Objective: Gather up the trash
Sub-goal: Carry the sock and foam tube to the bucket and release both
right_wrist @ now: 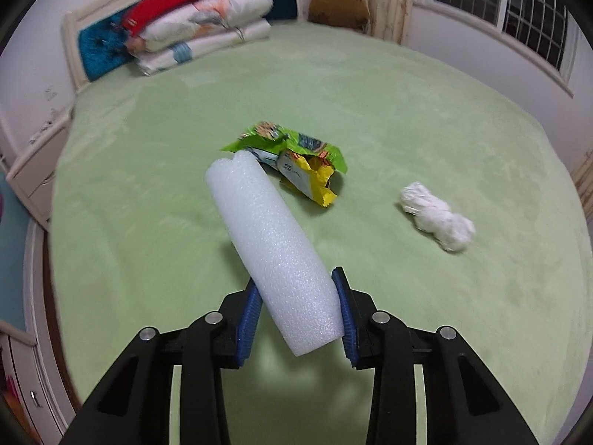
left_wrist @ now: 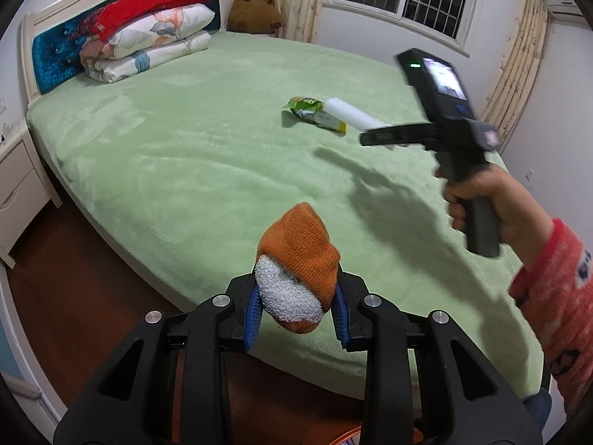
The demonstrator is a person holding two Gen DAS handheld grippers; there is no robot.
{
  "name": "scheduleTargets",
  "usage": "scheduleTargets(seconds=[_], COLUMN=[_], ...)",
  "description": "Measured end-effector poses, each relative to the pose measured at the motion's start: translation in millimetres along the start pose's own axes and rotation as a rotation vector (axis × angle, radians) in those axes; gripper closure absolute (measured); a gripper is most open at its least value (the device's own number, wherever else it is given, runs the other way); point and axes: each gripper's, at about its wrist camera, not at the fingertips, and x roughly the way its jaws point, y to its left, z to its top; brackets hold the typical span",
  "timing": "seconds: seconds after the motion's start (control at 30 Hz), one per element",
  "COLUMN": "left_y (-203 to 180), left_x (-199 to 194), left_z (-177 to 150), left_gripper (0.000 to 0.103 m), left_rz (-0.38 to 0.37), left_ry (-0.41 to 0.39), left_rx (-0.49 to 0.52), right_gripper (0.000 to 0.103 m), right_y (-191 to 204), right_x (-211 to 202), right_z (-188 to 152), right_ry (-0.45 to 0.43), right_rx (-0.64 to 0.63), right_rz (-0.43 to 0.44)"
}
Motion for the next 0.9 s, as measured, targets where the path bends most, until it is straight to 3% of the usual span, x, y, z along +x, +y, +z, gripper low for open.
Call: scheduleTargets(seconds=[0.23, 0.53, 0.73, 0.9], left_y=[-9, -37, -63, -74], left_x=[-21, -47, -58, -49], left_z=[-14, -46, -88, -131], left_gripper=[0.073, 0.073, 0.073, 0.073], left_rz=[-0.016, -0.028, -0.058, -0.150], left_ry=[-0.002, 0.021, 0.081, 0.198], left_rx=[0.002, 0.070, 0.158, 0.172], right_gripper=[0.066, 0.066, 0.066, 0.066], right_y=[-5, -5, -6, -2], right_x=[-111, -215, -246, -244], right_z=[-74, -183, -256, -302], right_ry=[-0.106, -0.178, -0.136, -0.052], right_rx=[-0.016, -0.001, 0.016, 0.066], right_rz=[0.065, 0.146, 0.182, 0.216])
